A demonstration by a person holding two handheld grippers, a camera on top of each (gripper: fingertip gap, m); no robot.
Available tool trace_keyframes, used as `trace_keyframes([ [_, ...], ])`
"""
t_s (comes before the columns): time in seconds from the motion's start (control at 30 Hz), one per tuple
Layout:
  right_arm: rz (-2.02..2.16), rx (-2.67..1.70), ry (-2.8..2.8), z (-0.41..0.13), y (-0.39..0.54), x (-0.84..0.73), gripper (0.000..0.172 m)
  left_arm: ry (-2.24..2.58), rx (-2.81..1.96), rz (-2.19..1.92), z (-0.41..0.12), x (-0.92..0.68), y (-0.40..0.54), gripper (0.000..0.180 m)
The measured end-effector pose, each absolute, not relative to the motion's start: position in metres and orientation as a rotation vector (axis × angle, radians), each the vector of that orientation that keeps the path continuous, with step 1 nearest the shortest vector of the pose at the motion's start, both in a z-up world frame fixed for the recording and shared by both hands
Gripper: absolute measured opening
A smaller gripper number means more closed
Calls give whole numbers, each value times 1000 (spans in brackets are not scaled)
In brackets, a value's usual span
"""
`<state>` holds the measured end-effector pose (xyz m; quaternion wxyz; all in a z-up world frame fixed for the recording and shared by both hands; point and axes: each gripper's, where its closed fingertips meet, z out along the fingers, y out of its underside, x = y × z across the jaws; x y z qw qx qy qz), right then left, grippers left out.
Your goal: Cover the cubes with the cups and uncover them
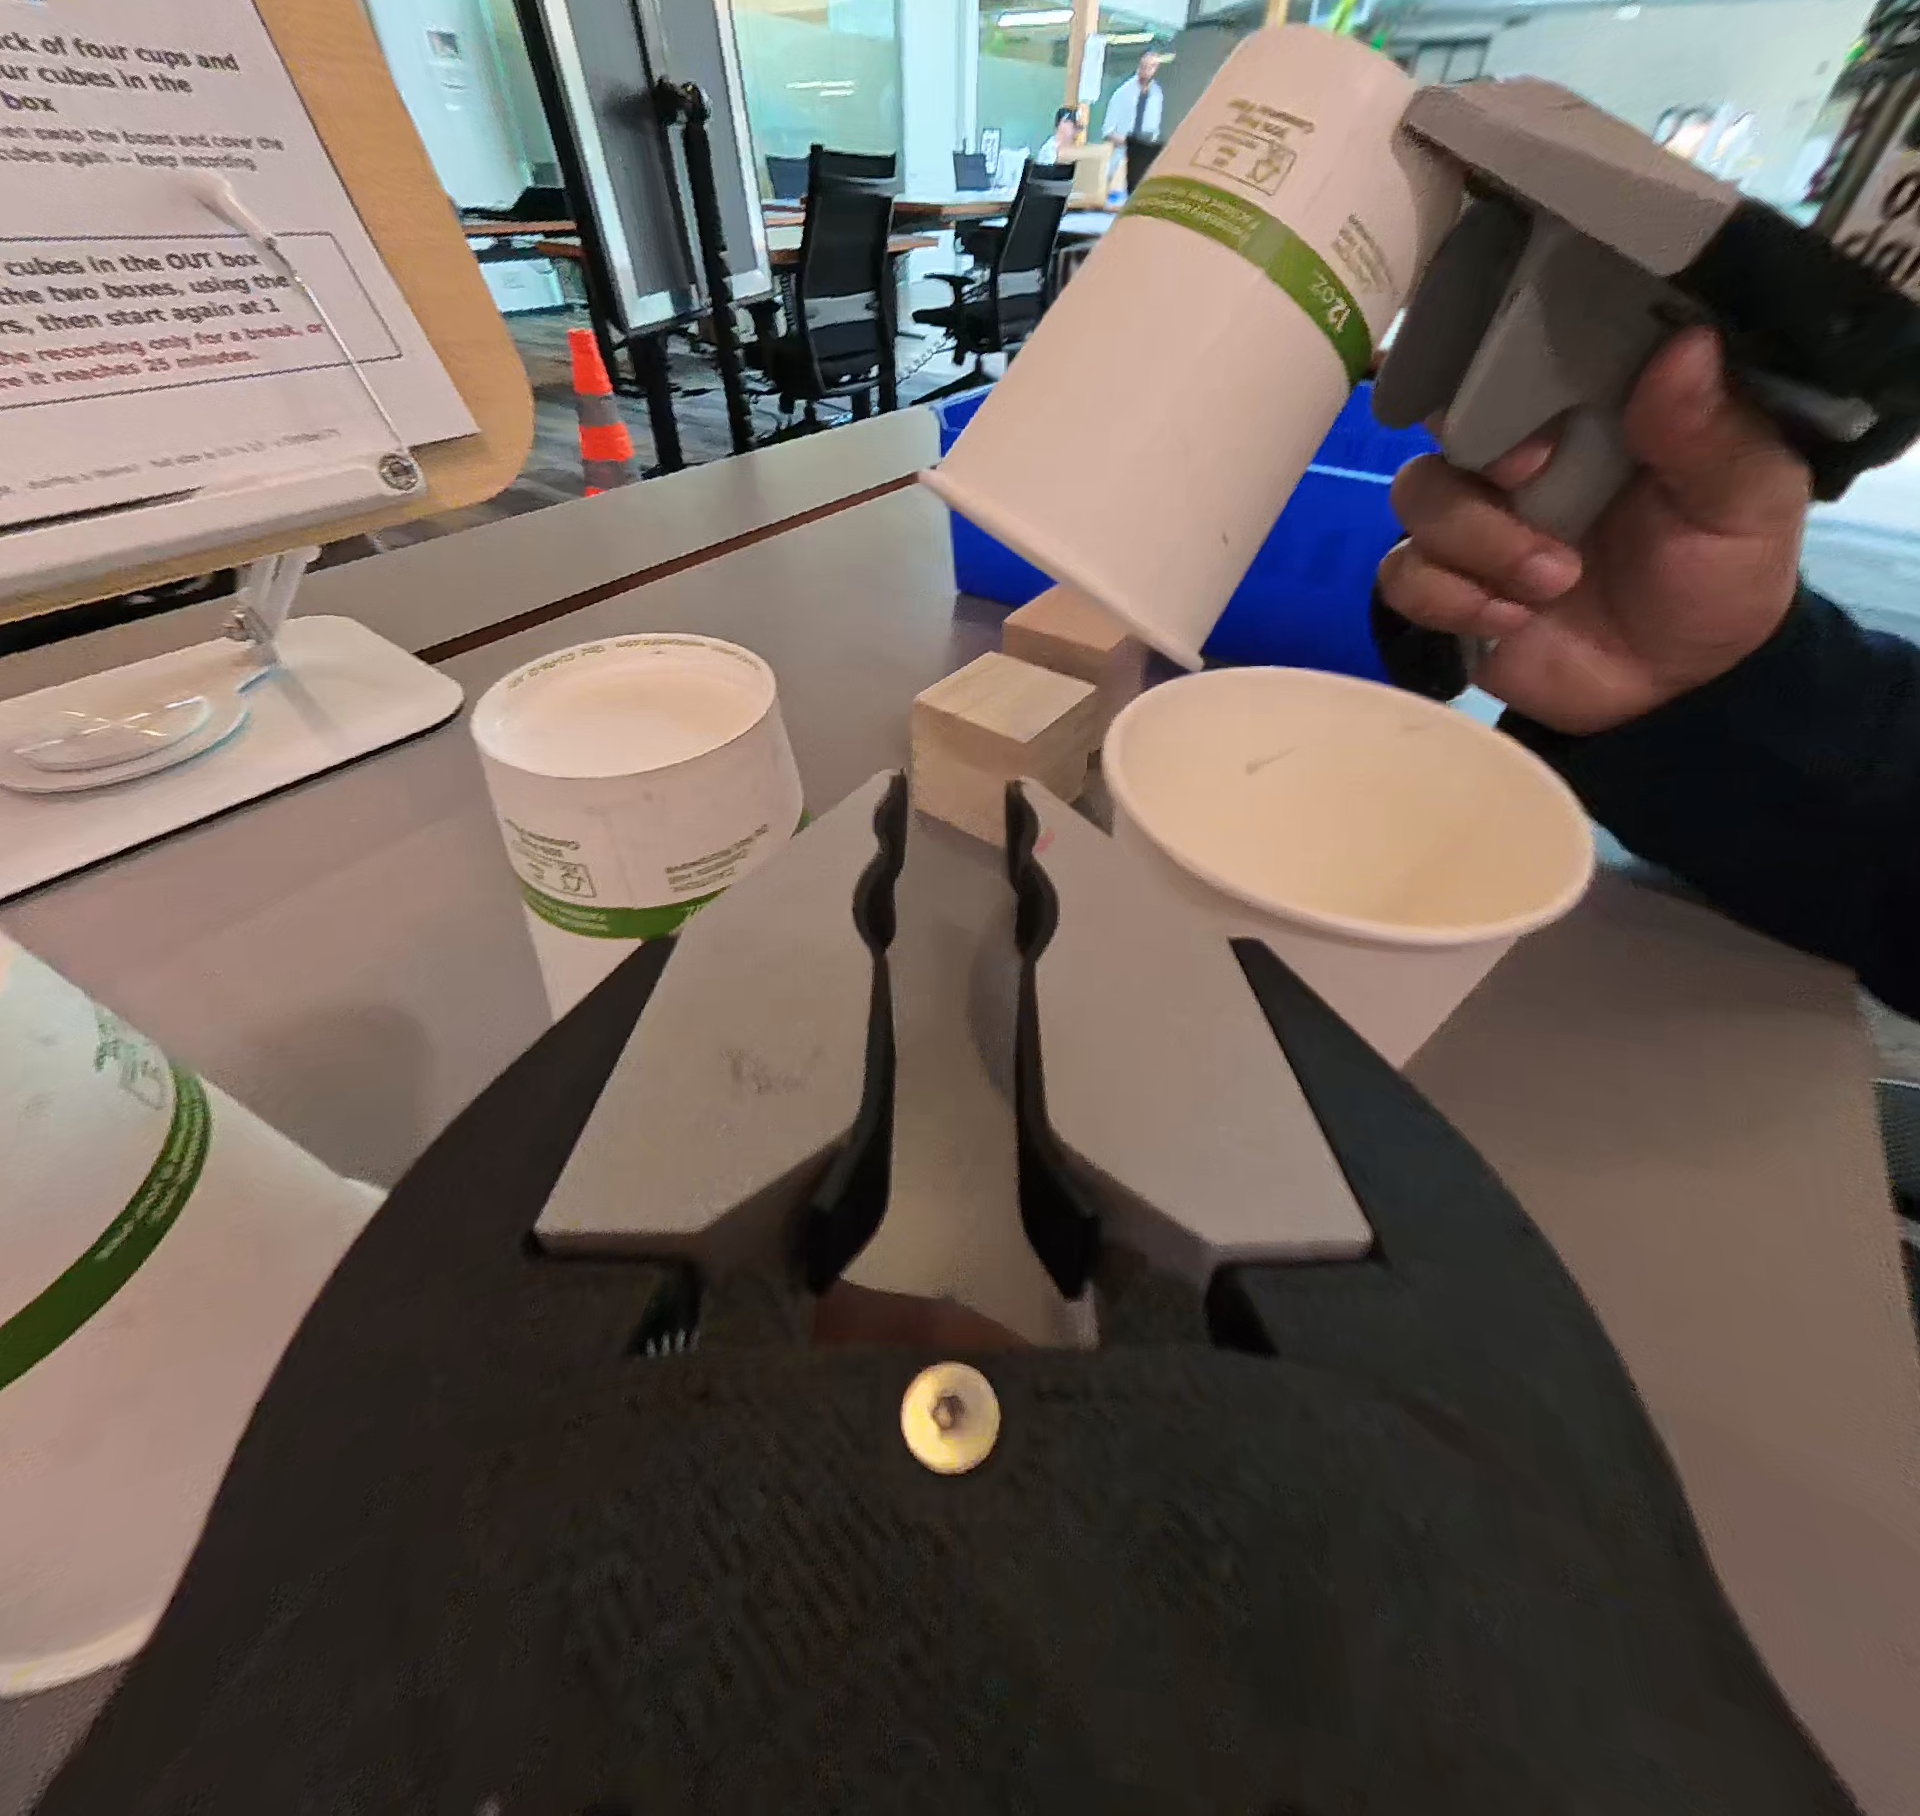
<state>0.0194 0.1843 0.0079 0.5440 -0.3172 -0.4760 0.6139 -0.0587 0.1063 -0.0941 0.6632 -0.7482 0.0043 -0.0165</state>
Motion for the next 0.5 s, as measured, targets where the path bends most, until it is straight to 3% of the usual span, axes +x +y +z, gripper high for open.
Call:
trace_keyframes([
  [0.5,1748,-579,-1147,27,151,46,0,82,-1502,-439,-61,-19,93,24],
])
